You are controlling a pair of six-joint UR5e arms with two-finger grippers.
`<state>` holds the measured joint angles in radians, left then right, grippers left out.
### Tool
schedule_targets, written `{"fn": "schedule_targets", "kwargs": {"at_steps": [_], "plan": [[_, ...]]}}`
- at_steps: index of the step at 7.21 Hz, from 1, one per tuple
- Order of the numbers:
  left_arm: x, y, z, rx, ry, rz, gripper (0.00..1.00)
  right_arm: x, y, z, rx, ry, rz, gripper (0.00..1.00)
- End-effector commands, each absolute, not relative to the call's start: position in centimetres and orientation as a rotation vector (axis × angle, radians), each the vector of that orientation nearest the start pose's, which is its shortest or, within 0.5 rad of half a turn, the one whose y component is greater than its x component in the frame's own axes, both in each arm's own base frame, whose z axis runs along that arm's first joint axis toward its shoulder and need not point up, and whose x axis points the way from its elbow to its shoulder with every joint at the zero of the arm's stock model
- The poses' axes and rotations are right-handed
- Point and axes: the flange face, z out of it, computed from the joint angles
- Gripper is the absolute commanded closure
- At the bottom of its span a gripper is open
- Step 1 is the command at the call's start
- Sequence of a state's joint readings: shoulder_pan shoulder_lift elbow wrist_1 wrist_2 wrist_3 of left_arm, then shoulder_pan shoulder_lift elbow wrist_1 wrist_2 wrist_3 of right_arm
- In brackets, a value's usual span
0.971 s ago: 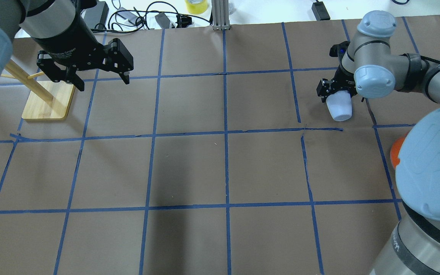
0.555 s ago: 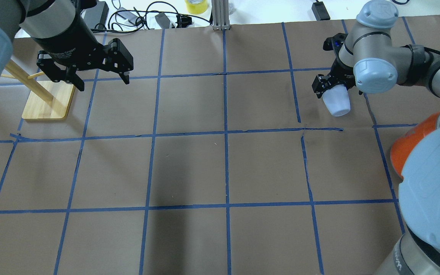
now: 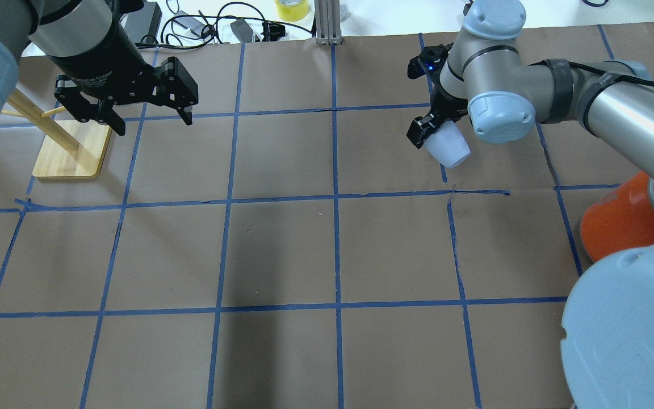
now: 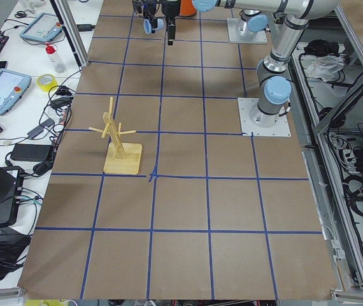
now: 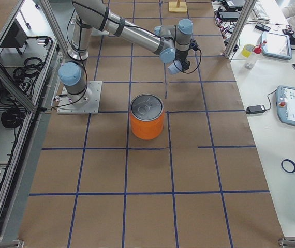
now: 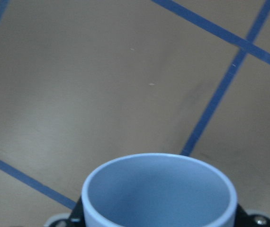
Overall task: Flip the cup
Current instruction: 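Lift the white cup and carry it toward the left gripper with the right gripper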
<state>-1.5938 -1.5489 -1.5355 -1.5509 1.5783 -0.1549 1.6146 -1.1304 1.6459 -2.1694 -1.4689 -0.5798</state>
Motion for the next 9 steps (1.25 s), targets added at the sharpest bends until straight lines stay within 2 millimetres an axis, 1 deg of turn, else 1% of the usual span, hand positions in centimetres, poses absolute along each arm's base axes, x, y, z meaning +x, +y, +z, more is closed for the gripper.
{"fn": "schedule_targets", "kwargs": {"at_steps": [1,2,3,4,5,6,7,8,9], "plan": [[-14.4,-48.6,51.8,-0.207,3.132,-0.121,0.0,24.7,-60.3,26.7,-1.323,2.746,-0.211,0.82],[-14.4,-48.6,51.8,-0.207,3.132,-0.121,0.0,27.8,-59.6,27.4,-1.499,2.662,-0.258,0.81],[-14.4,-48.6,51.9,-0.207,3.132,-0.123,0.0,30.5,-58.5,27.5,-1.647,2.572,-0.28,0.82],[-14.4,-48.6,51.8,-0.207,3.132,-0.121,0.0,32.7,-57.6,26.9,-1.772,2.491,-0.295,0.82],[-14.4,-48.6,51.9,-0.207,3.132,-0.123,0.0,35.6,-56.4,26.0,-1.881,2.429,-0.314,0.82],[-14.4,-48.6,51.9,-0.207,3.132,-0.123,0.0,38.3,-55.6,24.8,-1.943,2.38,-0.367,0.82],[-14.4,-48.6,51.9,-0.205,3.132,-0.123,0.0,39.6,-55.5,24.6,-2.064,2.294,-0.452,0.83],[-14.4,-48.6,51.9,-0.205,3.132,-0.123,0.0,40.1,-55.1,23.9,-2.224,2.16,-0.451,0.85],[-14.4,-48.6,51.9,-0.205,3.132,-0.123,0.0,41.0,-55.0,22.5,-2.321,2.066,-0.429,0.85]]}}
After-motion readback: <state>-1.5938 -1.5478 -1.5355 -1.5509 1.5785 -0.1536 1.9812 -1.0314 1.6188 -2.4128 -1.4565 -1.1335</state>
